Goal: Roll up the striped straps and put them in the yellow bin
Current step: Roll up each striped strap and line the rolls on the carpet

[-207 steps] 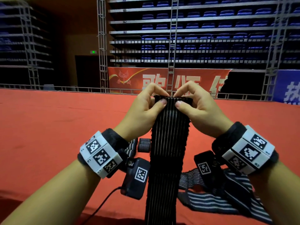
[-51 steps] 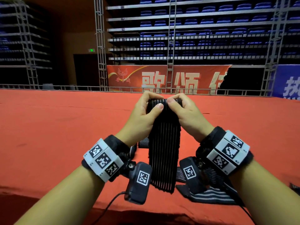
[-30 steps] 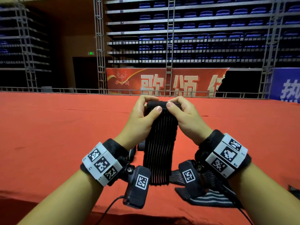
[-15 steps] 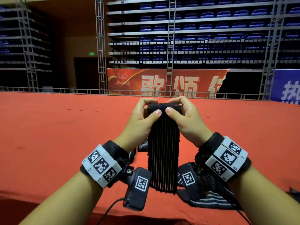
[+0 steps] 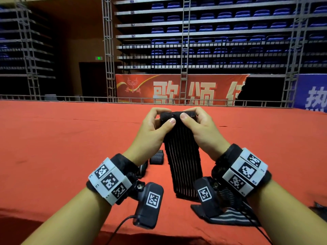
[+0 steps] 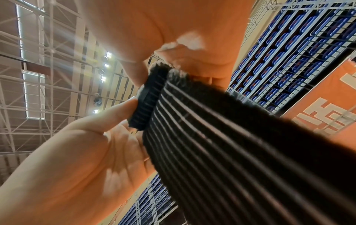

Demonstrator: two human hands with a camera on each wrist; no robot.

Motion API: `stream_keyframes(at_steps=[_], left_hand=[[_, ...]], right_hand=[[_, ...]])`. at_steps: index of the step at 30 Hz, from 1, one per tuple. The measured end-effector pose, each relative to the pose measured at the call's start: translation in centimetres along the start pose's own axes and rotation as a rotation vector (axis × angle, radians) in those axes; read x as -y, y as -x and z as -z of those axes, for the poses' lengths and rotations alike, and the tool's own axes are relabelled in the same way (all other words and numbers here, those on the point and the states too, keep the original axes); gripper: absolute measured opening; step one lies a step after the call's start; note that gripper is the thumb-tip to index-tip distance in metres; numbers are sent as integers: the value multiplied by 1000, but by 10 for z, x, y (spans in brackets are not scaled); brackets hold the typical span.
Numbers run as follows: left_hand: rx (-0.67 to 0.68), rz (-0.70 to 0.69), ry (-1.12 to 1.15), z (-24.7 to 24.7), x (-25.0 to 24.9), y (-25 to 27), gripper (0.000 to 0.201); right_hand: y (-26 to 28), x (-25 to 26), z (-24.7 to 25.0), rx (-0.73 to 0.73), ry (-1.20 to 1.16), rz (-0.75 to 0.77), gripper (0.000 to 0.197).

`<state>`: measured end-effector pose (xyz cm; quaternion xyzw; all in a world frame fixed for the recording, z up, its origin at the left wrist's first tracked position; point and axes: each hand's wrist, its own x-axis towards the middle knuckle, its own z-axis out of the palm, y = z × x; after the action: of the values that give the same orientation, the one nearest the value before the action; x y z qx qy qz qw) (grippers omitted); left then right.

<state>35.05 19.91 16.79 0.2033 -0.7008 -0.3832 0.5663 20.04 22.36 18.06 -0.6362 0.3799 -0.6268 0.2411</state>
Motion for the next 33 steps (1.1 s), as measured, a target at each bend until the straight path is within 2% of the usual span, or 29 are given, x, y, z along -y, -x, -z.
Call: stream_keyframes(at_steps=[5,9,13,19,24,27,29,33], left_hand=[[-21,12,29,0,-4,-1,22],[-10,-1,-21,1,-3,-2,18],[2,-24,-25,1,-3,0,26],[-27,1,-11,0,3,1,21],[-53,46,16,3,2,-2,17],[-37,16,-18,5,5,-1,20],[-24,10,-23,5,7,-1,23],[-29,34,-20,3,10,0,21]], right_hand=[[-1,0,2,13,50,48,4],[0,-1,-1,38,-1,27,14],[-2,-4,-1,27,34,-23,23],[-2,-4,0,14,33,29,3],[-1,-8,-2,13,28,44,9],[-2,-8,-4,22,-8,-45,6],[-3,-8,-5,29,7,-80,15],[-4,-11,-5,-1,10,-32,9]])
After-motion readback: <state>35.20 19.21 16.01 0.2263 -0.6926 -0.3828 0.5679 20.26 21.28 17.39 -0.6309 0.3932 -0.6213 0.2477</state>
